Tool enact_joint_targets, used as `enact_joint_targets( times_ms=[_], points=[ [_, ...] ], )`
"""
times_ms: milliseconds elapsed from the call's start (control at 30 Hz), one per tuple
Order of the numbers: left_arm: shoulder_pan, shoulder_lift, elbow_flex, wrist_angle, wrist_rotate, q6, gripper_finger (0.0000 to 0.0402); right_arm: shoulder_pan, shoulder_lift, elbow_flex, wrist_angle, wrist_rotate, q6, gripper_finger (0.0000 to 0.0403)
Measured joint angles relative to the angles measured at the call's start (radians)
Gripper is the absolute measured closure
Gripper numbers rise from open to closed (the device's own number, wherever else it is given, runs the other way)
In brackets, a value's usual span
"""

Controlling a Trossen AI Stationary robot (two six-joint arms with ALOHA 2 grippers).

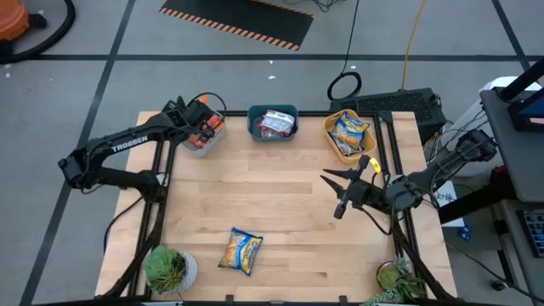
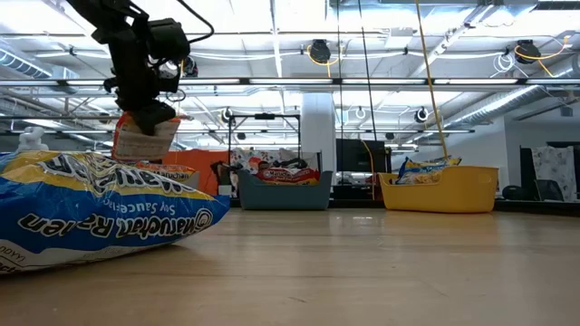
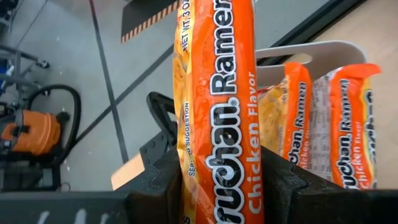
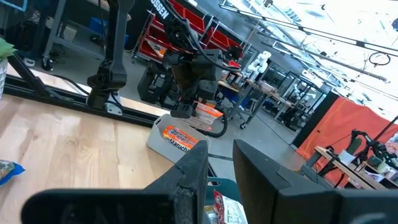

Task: Sort Maruchan noodles
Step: Put the orange noodle pack into the blue bin

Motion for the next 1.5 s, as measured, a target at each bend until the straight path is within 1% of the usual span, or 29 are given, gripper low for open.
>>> enact_joint_targets(
  times_ms=[200, 500, 733, 800, 867, 1000, 1100, 1167, 1267, 1367, 1500],
  points=[
    [0.027, 0.0, -0.028, 0.01, 0.003, -0.009, 0.0256, 0.0, 0.0, 0.0, 0.0, 0.0, 0.0, 0.033],
    [0.044, 0.0, -0.167, 0.149, 0.003, 0.041, 0.0255, 0.0, 0.0, 0.0, 0.0, -0.001, 0.0, 0.033],
    [0.047, 0.0, -0.228, 0.214, 0.007, 0.042, 0.0248, 0.0, 0.0, 0.0, 0.0, -0.001, -0.005, 0.033],
    [0.062, 0.0, -0.232, 0.213, 0.046, 0.026, 0.0234, 0.0, 0.0, 0.0, 0.0, -0.001, -0.005, 0.033],
    [0.081, 0.0, -0.232, 0.211, 0.1, 0.01, 0.0208, 0.0, 0.0, 0.0, 0.0, -0.001, -0.005, 0.033],
    [0.1, 0.0, -0.23, 0.206, 0.113, -0.004, 0.0147, 0.0, 0.0, 0.0, -0.001, -0.001, -0.005, 0.033],
    [0.101, -0.001, -0.193, 0.135, 0.113, -0.013, 0.0113, 0.0, 0.0, 0.0, -0.001, -0.001, -0.005, 0.033],
    [0.097, -0.001, -0.143, 0.066, 0.113, -0.019, 0.0103, 0.0, 0.0, 0.0, -0.001, -0.001, -0.005, 0.033],
    [0.082, -0.002, -0.051, -0.037, 0.108, -0.036, 0.0102, -0.002, 0.0, 0.0, -0.001, -0.002, -0.004, 0.033],
    [0.056, -0.002, 0.033, -0.128, 0.104, -0.061, 0.0109, -0.002, 0.0, 0.0, -0.001, -0.005, 0.006, 0.033],
    [-0.002, -0.008, 0.095, -0.187, 0.104, -0.105, 0.0119, -0.002, 0.0, 0.0, -0.001, -0.009, 0.053, 0.033]
  ],
)
